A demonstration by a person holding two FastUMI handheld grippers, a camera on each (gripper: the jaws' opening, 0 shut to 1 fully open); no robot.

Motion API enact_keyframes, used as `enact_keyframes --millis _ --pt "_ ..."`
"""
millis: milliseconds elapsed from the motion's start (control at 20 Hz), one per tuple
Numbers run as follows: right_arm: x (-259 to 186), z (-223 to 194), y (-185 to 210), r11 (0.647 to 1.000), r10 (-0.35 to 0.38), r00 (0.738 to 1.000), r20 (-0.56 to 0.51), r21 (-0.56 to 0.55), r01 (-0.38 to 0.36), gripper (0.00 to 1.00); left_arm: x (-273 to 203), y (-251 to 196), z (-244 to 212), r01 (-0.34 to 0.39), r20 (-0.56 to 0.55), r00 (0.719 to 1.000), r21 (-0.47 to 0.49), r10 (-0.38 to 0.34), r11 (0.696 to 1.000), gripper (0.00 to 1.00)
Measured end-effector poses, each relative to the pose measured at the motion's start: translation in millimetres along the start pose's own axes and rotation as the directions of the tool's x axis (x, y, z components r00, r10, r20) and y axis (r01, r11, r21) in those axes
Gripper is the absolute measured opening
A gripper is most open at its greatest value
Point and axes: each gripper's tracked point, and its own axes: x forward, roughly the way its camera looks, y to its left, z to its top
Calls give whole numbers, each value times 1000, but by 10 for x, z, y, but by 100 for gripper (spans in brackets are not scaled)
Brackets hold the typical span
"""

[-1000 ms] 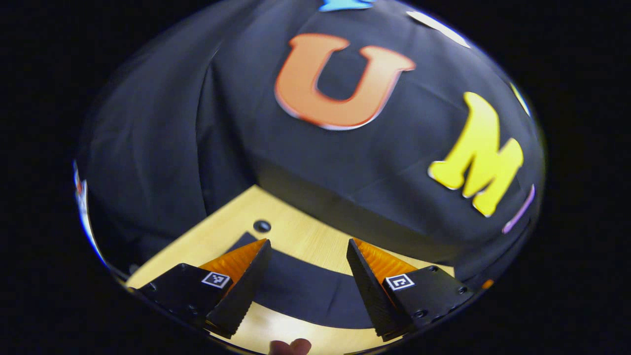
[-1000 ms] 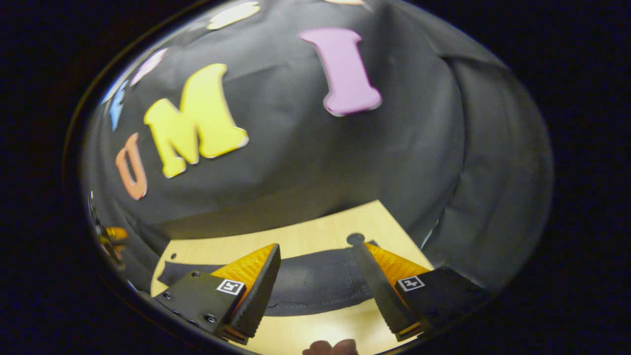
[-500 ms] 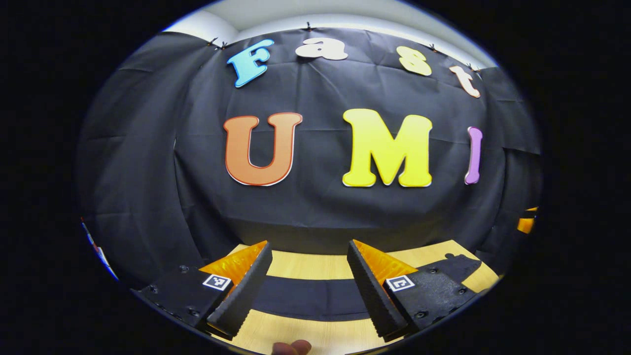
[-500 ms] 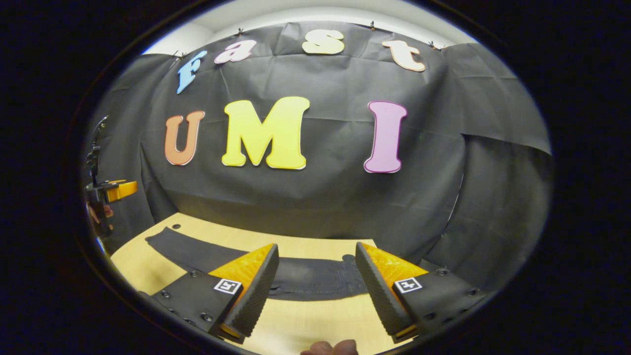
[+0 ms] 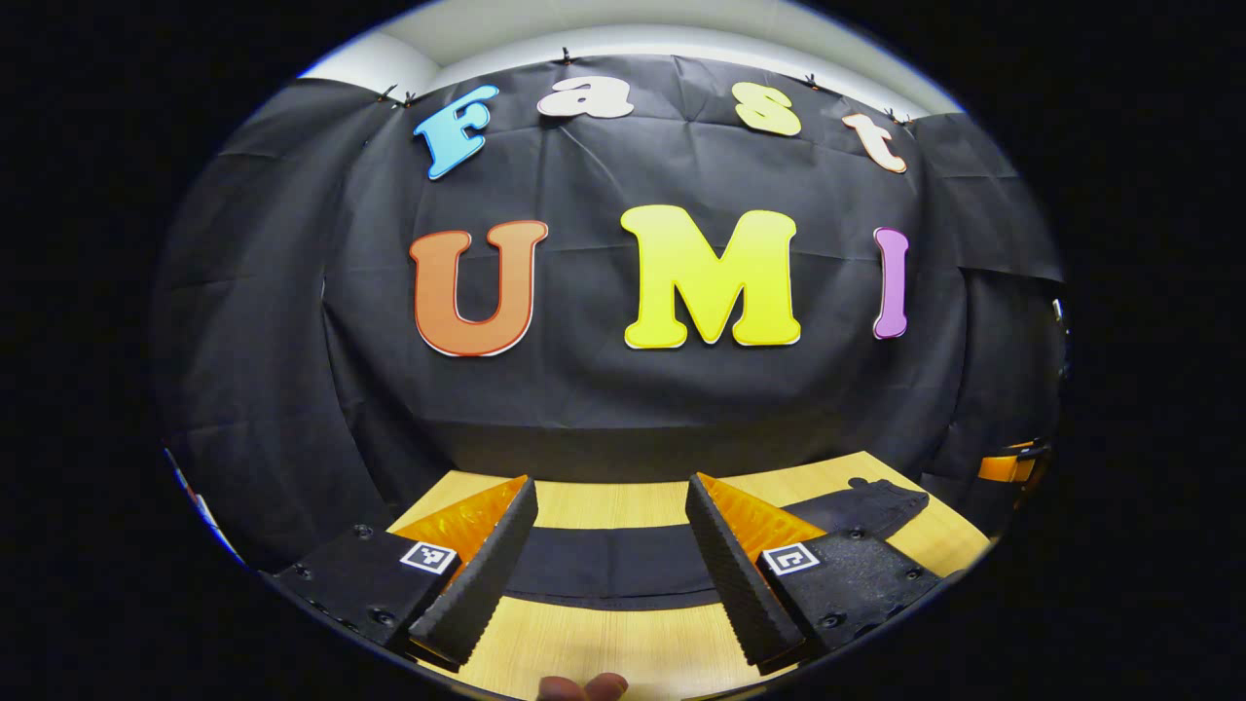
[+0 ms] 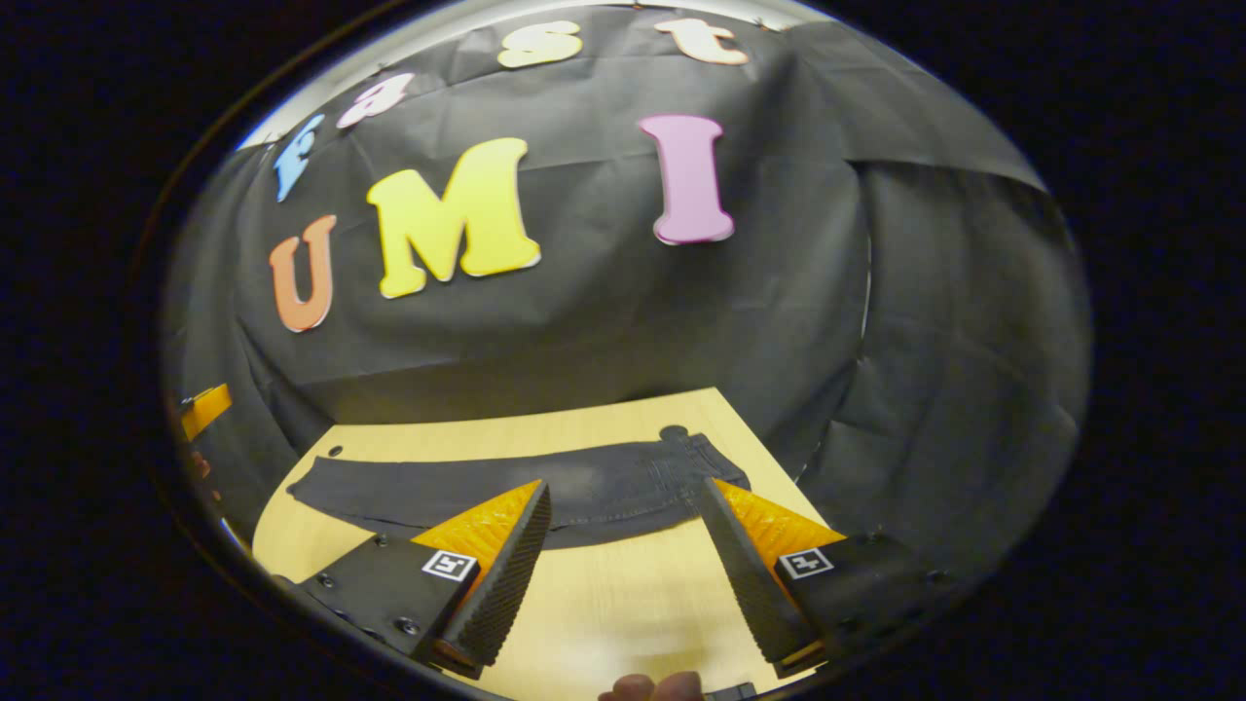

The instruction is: Grasp the waist and the cuffs of the jeans and fold them to make the two legs overlap; first hold the waist and fold one-third of the jeans toward the cuffs, then hold the cuffs and fold the remaining one-third in the same direction to finish folding.

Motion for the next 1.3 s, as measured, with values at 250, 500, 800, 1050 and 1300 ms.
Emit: enact_keyframes --millis 250,500,800,1050,1300 --pt "767 -373 -569 967 -60 992 -111 240 85 98 18 -30 40 -48 -25 999 27 49 998 98" --pt "1604 -710 -872 832 -15 972 -233 536 141 98 29 -53 14 -83 -56 995 57 87 995 98" --pt "2189 -787 -1121 707 -49 961 -273 670 226 98 63 -47 -191 -121 -126 984 56 128 991 99" --pt "2294 -794 -1137 728 -92 957 -275 637 253 93 148 -84 -298 -129 -166 977 39 134 991 94" --pt "2275 -811 -1198 822 -175 938 -299 481 307 84 185 -93 -338 -149 -189 970 29 151 988 100"
